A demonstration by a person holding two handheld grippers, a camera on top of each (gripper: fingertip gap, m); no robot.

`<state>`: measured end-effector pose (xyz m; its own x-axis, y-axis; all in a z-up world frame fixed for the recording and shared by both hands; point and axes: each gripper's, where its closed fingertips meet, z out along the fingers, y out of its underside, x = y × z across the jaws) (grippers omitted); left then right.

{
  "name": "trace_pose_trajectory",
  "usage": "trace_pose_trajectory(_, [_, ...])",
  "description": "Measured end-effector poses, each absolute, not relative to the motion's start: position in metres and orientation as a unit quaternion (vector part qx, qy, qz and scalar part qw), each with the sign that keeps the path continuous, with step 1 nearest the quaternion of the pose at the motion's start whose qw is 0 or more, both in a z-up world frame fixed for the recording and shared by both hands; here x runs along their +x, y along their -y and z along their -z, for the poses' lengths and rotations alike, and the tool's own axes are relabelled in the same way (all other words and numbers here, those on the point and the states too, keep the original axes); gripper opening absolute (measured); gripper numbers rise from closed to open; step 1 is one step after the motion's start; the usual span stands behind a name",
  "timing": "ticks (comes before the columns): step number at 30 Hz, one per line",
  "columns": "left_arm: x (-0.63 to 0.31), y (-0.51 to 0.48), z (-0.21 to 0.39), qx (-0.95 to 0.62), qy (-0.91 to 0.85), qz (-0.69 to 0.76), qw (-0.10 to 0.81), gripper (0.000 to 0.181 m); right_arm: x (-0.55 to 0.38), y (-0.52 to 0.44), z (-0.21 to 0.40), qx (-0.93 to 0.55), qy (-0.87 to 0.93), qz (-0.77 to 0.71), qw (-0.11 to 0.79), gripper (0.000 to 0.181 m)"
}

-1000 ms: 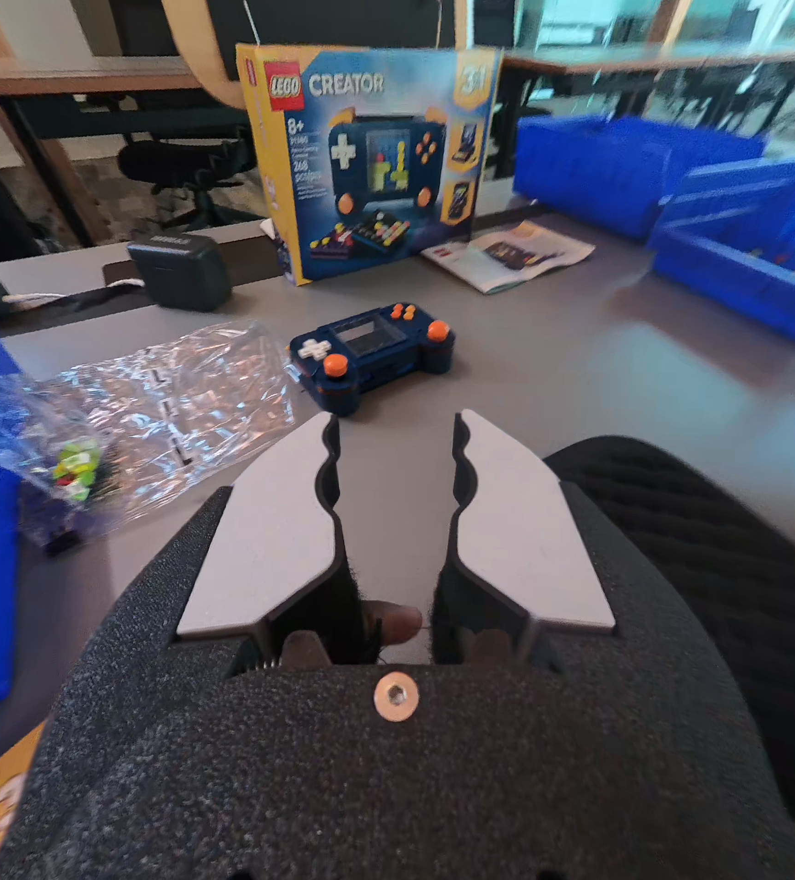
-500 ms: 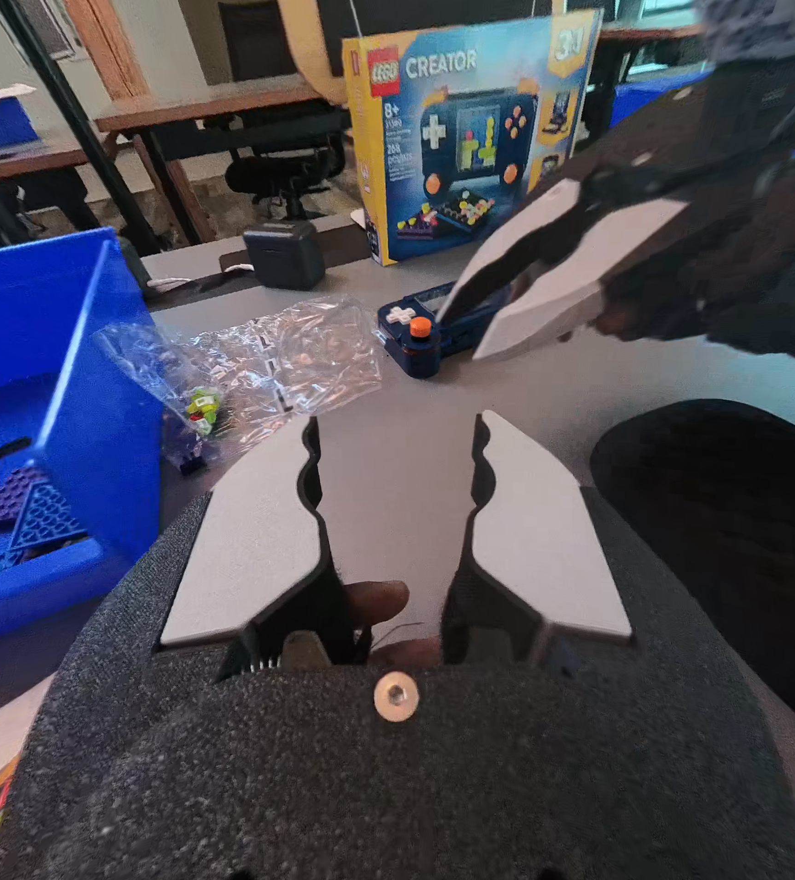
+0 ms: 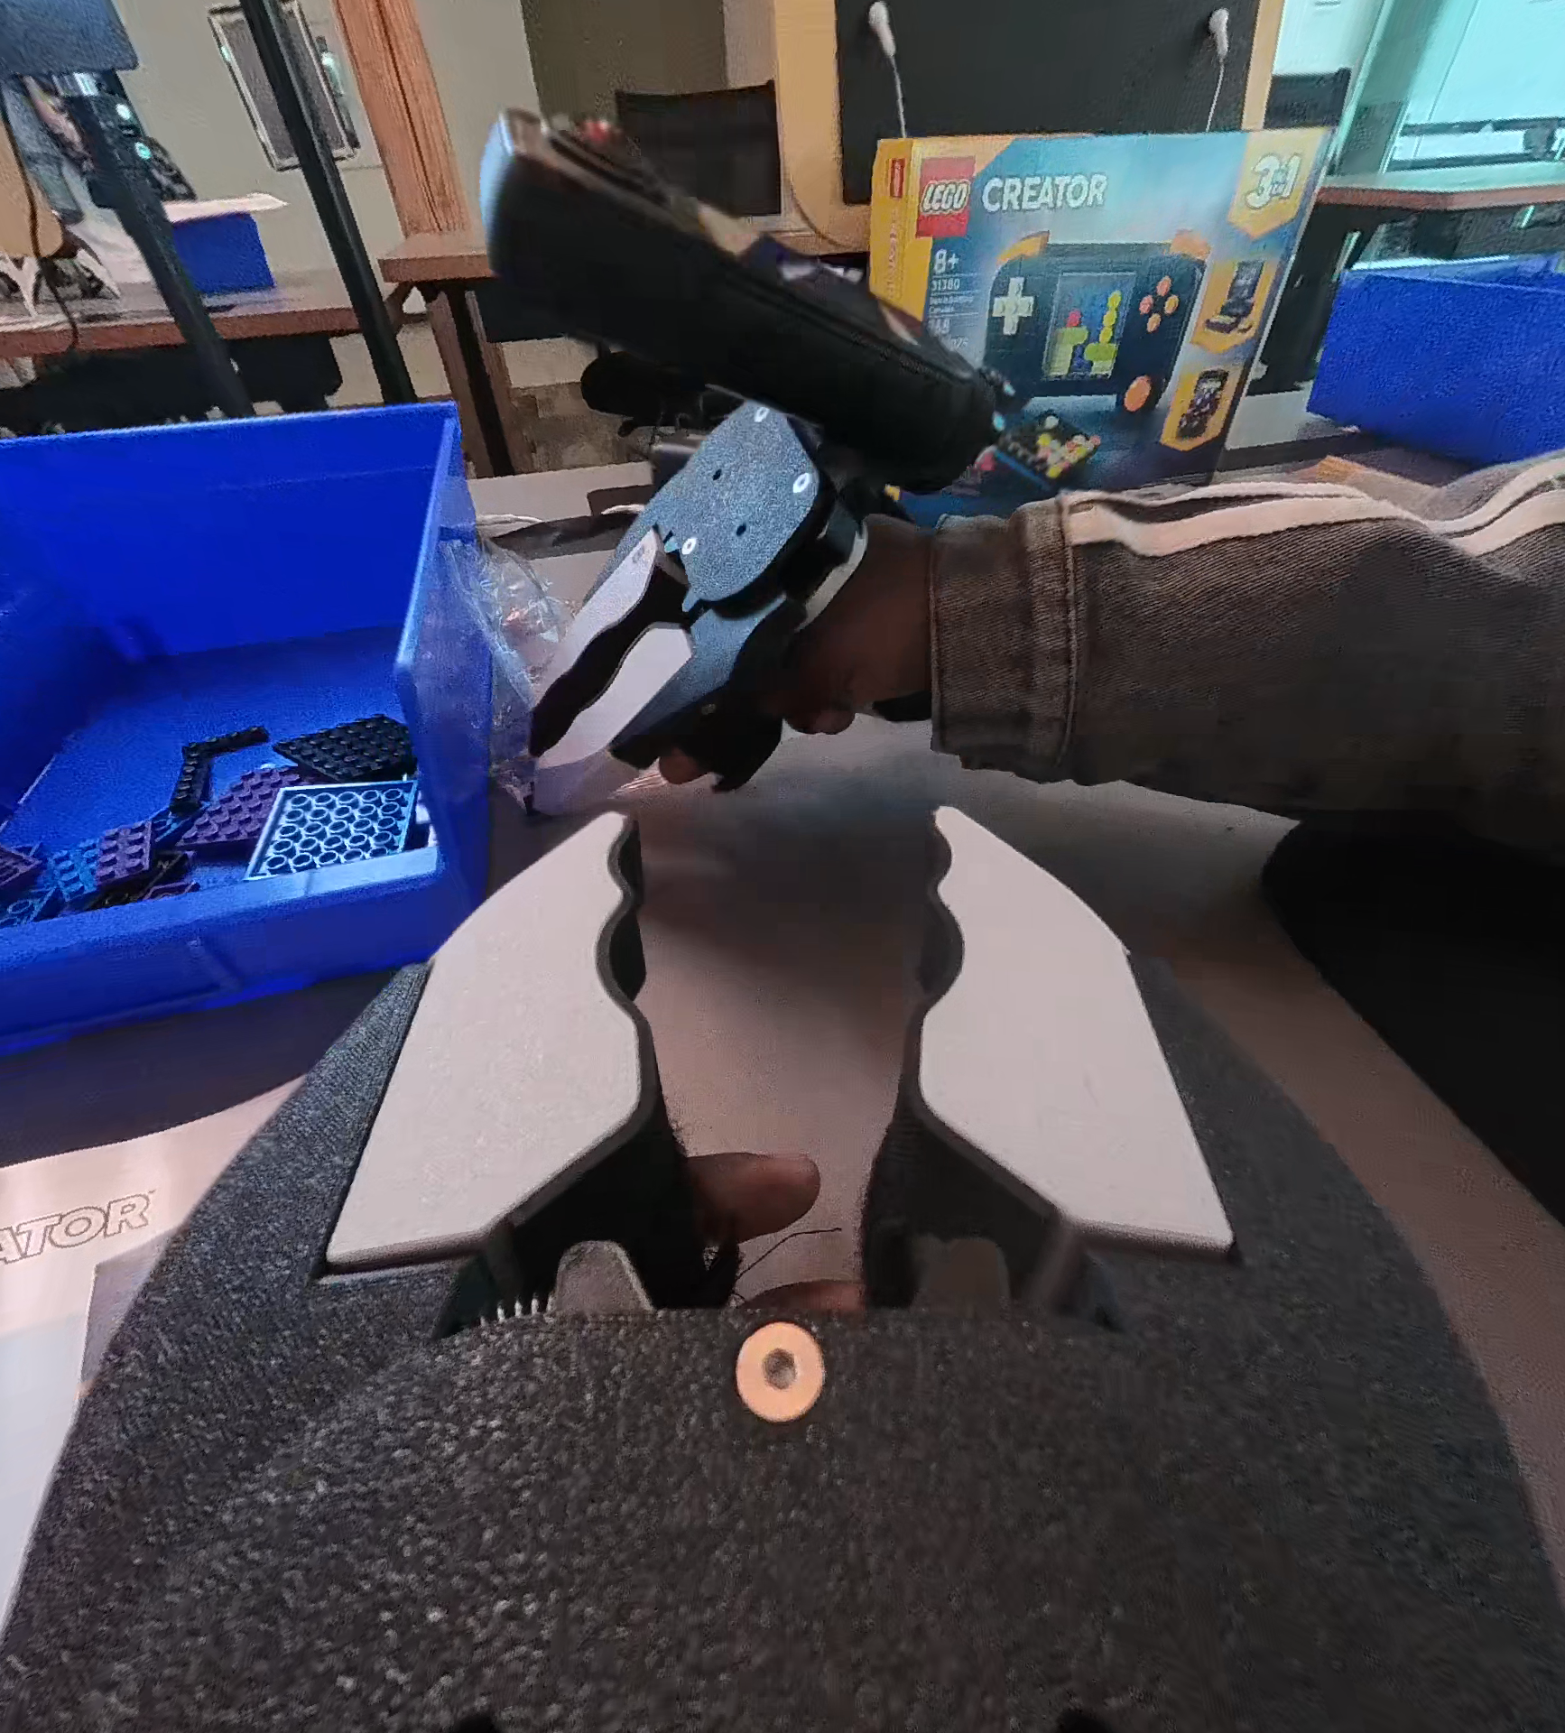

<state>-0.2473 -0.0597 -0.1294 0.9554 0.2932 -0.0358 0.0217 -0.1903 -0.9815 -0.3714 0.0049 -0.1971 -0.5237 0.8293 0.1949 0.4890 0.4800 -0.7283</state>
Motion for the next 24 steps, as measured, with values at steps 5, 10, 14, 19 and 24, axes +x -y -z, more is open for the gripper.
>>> trace_pose_trajectory(5, [-0.251, 0.065, 0.134, -0.766, 0.106, -0.108, 0.624, 0.055, -0.381, -0.010, 0.212, -0.430, 0.819, -0.278, 0.259, 0.022])
trace_pose_trajectory(10, [-0.253, 0.068, 0.136, -0.767, 0.109, -0.109, 0.623, 0.054, -0.378, -0.006, 0.217, -0.447, 0.814, -0.301, 0.215, 0.017])
trace_pose_trajectory(14, [-0.254, 0.069, 0.136, -0.766, 0.109, -0.114, 0.623, 0.054, -0.357, -0.003, 0.198, -0.448, 0.802, -0.336, 0.208, 0.016])
trace_pose_trajectory(19, [-0.251, 0.062, 0.136, -0.759, 0.108, -0.100, 0.634, 0.053, -0.280, -0.010, 0.137, -0.453, 0.755, -0.410, 0.240, 0.016])
trace_pose_trajectory(24, [-0.243, 0.043, 0.138, -0.762, 0.083, -0.092, 0.636, 0.052, -0.151, -0.102, 0.094, -0.554, 0.631, -0.388, 0.380, 0.016])
